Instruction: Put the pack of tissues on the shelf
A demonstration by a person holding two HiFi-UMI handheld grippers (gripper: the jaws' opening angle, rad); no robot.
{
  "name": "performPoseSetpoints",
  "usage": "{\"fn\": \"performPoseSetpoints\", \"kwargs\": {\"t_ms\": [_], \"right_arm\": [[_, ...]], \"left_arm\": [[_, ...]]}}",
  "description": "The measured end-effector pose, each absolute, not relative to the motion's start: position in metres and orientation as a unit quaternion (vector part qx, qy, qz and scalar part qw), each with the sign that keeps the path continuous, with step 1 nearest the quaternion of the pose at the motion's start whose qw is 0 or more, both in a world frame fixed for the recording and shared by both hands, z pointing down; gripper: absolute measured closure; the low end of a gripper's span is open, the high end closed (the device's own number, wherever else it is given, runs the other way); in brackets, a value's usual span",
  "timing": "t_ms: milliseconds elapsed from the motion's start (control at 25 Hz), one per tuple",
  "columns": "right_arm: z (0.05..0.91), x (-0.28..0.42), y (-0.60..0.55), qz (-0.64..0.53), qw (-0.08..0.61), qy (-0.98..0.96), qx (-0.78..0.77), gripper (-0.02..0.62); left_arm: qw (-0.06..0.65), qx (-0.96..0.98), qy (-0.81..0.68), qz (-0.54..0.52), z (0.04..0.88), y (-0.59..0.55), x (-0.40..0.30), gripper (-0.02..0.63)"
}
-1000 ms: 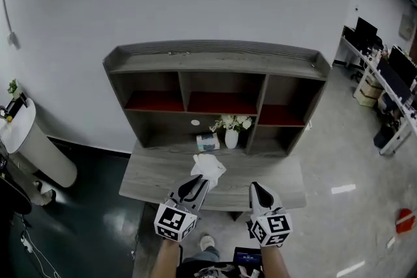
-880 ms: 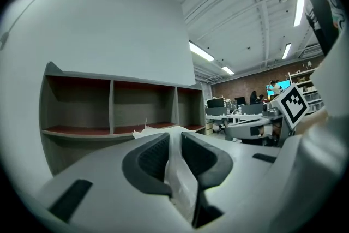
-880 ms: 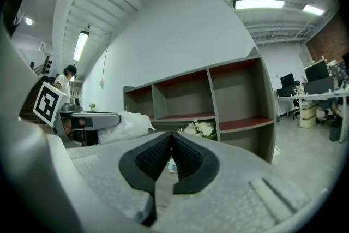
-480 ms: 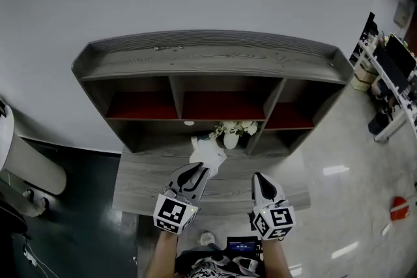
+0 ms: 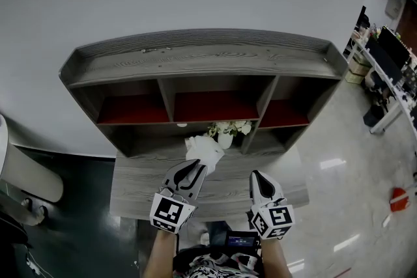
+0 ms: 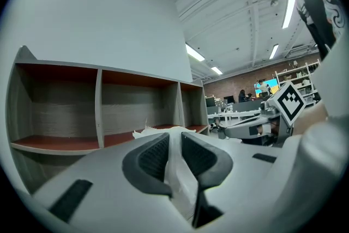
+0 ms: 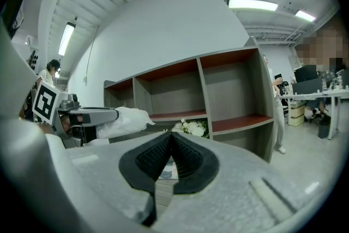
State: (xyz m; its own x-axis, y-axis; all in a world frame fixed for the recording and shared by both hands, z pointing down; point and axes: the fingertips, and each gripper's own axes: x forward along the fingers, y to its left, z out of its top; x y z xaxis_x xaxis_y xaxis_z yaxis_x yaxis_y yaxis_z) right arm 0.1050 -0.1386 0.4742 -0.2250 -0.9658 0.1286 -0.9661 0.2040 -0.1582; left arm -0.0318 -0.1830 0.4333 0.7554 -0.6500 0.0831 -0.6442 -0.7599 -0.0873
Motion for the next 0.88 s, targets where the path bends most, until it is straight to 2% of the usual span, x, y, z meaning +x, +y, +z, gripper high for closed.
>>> {"fn": "performPoseSetpoints", "kwargs": {"t_ms": [880], "right_arm": [[0.459,0.113,-0.180,0.088,-0.018,-0.776,0.624,0.594]], "left_arm": [[0.065,-0.944,0.321,-0.046,0.406,-0.222,-0.009,0.540]]}}
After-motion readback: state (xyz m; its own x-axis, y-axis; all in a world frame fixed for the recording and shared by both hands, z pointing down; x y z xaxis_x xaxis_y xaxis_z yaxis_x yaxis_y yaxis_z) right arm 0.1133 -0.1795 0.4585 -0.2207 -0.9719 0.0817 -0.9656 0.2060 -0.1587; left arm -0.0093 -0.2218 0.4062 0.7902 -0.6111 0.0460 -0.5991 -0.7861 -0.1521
